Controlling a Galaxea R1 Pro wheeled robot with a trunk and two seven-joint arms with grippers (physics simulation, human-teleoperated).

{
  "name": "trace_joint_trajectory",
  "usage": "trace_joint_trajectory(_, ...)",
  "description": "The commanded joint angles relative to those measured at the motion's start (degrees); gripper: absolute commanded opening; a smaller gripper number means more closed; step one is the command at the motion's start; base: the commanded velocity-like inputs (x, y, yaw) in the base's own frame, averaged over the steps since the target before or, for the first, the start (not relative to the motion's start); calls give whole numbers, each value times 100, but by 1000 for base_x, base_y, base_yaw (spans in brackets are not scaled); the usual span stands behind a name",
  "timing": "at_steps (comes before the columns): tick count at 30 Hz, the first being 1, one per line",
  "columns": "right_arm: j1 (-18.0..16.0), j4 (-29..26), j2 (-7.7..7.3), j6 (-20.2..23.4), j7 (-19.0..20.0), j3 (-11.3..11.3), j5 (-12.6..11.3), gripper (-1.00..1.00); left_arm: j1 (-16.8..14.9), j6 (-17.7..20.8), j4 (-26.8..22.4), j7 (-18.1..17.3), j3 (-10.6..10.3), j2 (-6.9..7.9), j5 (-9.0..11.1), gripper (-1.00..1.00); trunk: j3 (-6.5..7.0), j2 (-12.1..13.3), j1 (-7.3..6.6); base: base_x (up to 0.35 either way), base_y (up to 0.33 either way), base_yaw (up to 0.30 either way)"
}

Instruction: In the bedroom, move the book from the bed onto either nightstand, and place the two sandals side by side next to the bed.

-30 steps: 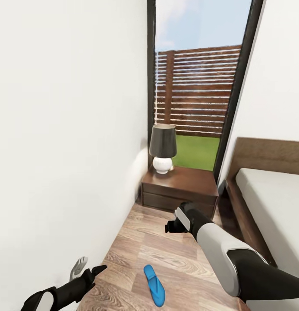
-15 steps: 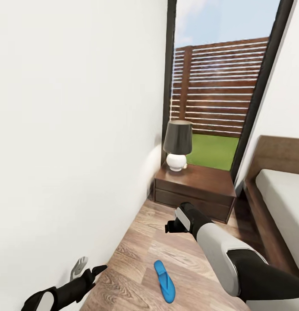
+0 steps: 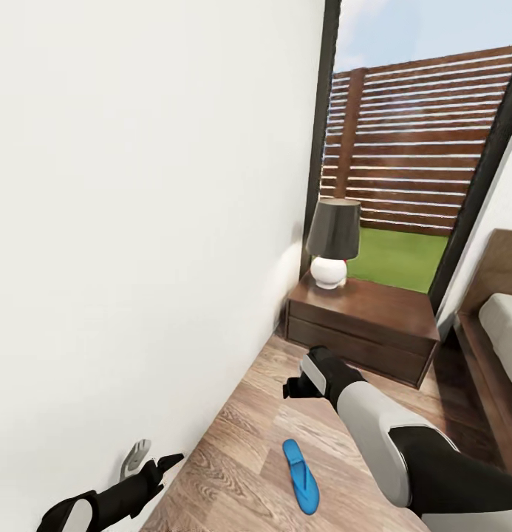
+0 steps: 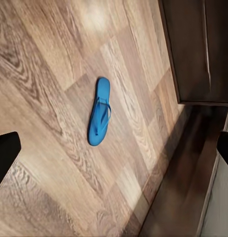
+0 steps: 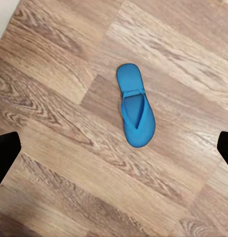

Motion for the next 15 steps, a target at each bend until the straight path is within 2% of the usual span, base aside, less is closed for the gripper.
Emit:
trace_joint_trajectory(1,-2,-9,2,21,-46,-12,-42,100,-5,38,1,-13,13,-4,9,100,-29,-44,21,0,0,234)
trace_joint_trajectory(10,-2,-9,0,22,-46,-6,-35,100,-5,38,23,-14,12,-13,5,100,-233,-405,219,0,0,231)
trace_joint_trajectory(15,-3,-9,-6,22,-46,6,-29,100,-5,38,44,-15,12,-23,4,100,-339,-606,329,0,0,120)
